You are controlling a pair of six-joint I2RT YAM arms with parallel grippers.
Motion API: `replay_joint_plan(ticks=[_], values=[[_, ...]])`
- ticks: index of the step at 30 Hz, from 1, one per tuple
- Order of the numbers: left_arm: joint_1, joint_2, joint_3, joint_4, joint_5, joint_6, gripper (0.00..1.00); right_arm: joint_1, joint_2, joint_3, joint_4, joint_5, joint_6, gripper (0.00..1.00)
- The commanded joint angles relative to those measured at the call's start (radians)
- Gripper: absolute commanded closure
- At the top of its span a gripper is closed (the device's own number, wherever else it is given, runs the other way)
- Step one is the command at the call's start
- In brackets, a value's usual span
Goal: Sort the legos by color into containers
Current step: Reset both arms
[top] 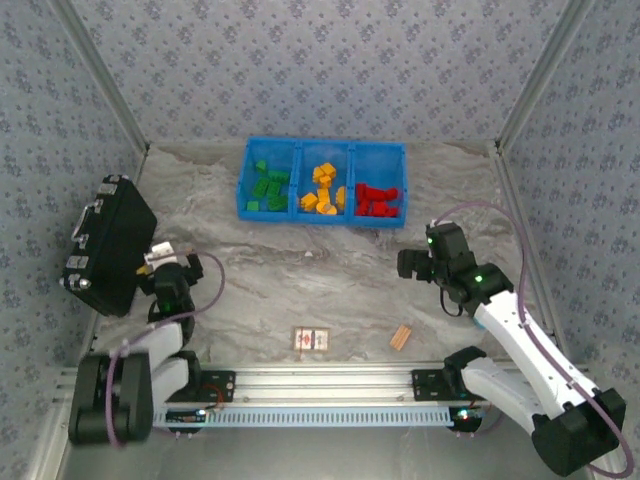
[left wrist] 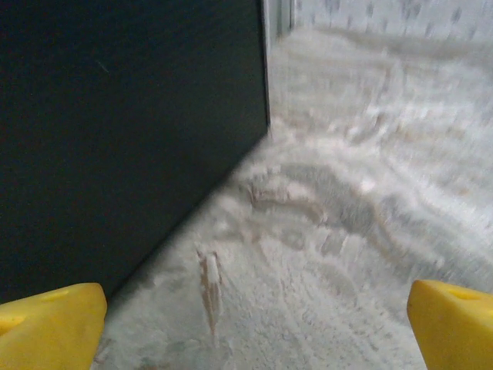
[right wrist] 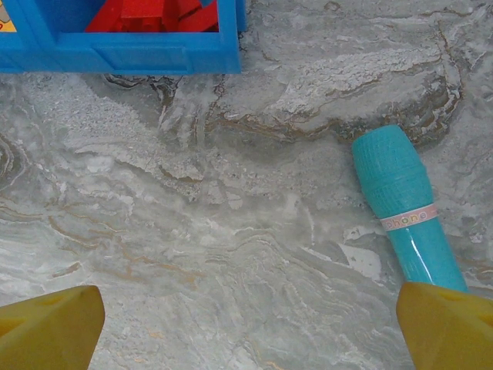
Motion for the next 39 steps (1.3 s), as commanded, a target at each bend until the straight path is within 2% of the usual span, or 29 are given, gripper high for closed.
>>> replay_joint_plan(ticks=[1, 2, 4, 8, 10, 11, 13, 17, 22, 25, 29, 31, 34, 36, 37, 39], values=[[0.003, 0.182, 0.071, 0.313, 0.161, 0.000, 0.00, 0.006, 0.012, -0.005, 0.027, 0.026, 0.031, 0.01], [-0.013, 0.243, 0.103, 0.337, 0.139, 0.016, 0.00, 0.006, 0.019, -0.009, 0.034, 0.024, 0.036, 0.01], [-0.020, 0.314, 0.164, 0.276, 0.149, 0.028, 0.00, 0.008, 0.027, -0.012, 0.044, 0.023, 0.042, 0.01], [-0.090, 0.456, 0.211, 0.360, 0.164, 0.131, 0.00, 0.009, 0.037, -0.026, 0.067, 0.042, 0.044, 0.01], [-0.078, 0.418, 0.275, 0.163, 0.182, 0.107, 0.00, 0.008, 0.043, -0.038, 0.102, 0.072, 0.044, 0.01], [-0.062, 0.437, 0.287, 0.179, 0.204, 0.102, 0.00, 0.008, 0.047, -0.043, 0.115, 0.100, 0.050, 0.01], [-0.029, 0.425, 0.309, 0.109, 0.268, 0.083, 0.00, 0.010, 0.047, -0.056, 0.148, 0.174, 0.062, 0.01], [-0.014, 0.430, 0.304, 0.128, 0.293, 0.079, 0.00, -0.016, 0.034, -0.117, 0.318, 0.281, 0.004, 0.01], [-0.015, 0.429, 0.304, 0.123, 0.294, 0.078, 0.00, -0.098, 0.066, -0.261, 0.703, 0.317, -0.181, 0.01], [-0.014, 0.428, 0.305, 0.121, 0.293, 0.078, 0.00, -0.219, 0.096, -0.308, 0.822, 0.237, -0.186, 0.01], [-0.017, 0.428, 0.305, 0.121, 0.293, 0.078, 0.00, -0.361, 0.138, -0.401, 1.049, 0.109, -0.286, 0.01], [-0.016, 0.429, 0.306, 0.121, 0.293, 0.078, 0.00, -0.416, 0.175, -0.407, 1.075, 0.040, -0.319, 0.01], [-0.017, 0.428, 0.306, 0.121, 0.293, 0.078, 0.00, -0.468, 0.240, -0.449, 1.162, -0.051, -0.357, 0.01], [-0.017, 0.429, 0.305, 0.121, 0.293, 0.079, 0.00, -0.487, 0.304, -0.568, 1.475, -0.129, -0.326, 0.01], [-0.016, 0.429, 0.306, 0.121, 0.292, 0.078, 0.00, -0.496, 0.348, -0.579, 1.567, -0.145, -0.299, 0.01], [-0.016, 0.429, 0.305, 0.121, 0.292, 0.078, 0.00, -0.504, 0.431, -0.510, 1.537, -0.182, -0.290, 0.01]])
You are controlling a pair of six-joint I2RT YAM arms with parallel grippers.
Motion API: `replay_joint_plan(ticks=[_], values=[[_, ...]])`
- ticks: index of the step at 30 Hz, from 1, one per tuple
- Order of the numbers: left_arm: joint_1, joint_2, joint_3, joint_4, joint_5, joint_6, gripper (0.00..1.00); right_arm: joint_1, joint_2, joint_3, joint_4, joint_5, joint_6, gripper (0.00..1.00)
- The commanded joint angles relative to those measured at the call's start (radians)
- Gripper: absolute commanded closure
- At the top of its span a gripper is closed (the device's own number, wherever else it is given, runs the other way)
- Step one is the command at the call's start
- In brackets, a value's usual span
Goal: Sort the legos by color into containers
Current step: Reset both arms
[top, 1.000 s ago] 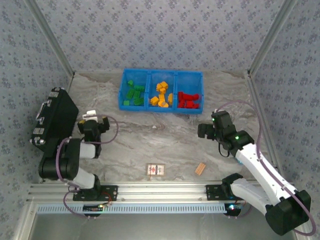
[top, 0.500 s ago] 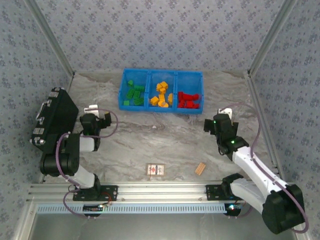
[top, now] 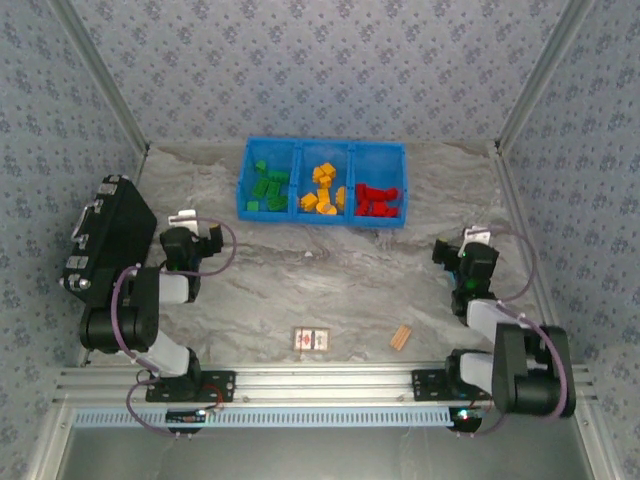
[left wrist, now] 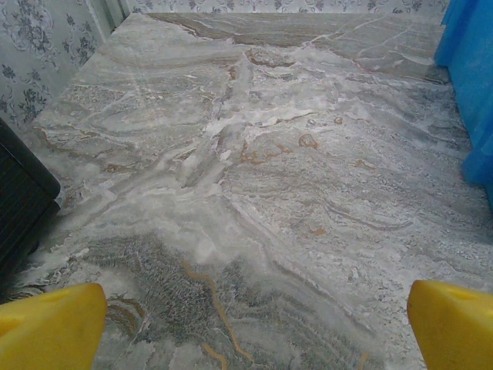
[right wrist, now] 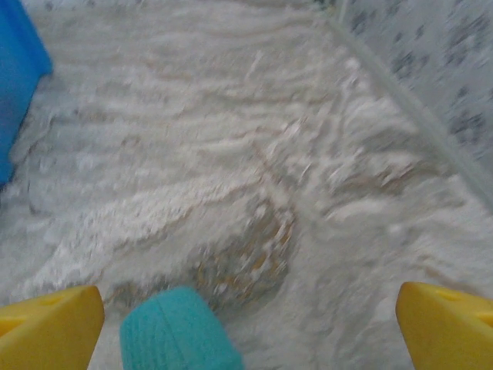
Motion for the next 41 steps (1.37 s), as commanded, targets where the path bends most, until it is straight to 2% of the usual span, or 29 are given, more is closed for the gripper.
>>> replay_joint_plan(ticks=[1, 6, 7, 17, 23, 34, 41], values=[[-0.001, -0.007, 0.013, 0.000, 0.016, -0.005, 0.00, -0.008, 0.116, 0.062, 0.207, -0.134, -0.013, 0.01], [-0.001, -0.007, 0.013, 0.000, 0.016, -0.005, 0.00, 0.061, 0.285, 0.155, 0.189, -0.121, -0.093, 0.01], [-0.001, -0.007, 0.014, 0.000, 0.017, -0.005, 0.00, 0.054, 0.274, 0.169, 0.138, -0.129, -0.090, 0.01], [0.001, -0.007, 0.013, 0.000, 0.016, -0.004, 0.00, 0.037, 0.279, 0.167, 0.155, -0.159, -0.078, 0.01], [0.000, -0.007, 0.013, 0.000, 0.017, -0.004, 0.00, 0.061, 0.277, 0.164, 0.160, -0.115, -0.092, 0.01], [0.000, -0.007, 0.013, 0.002, 0.017, -0.005, 0.00, 0.049, 0.281, 0.178, 0.138, -0.139, -0.084, 0.01], [-0.002, -0.010, -0.001, 0.021, 0.014, -0.005, 0.00, 0.066, 0.277, 0.161, 0.165, -0.102, -0.094, 0.01]])
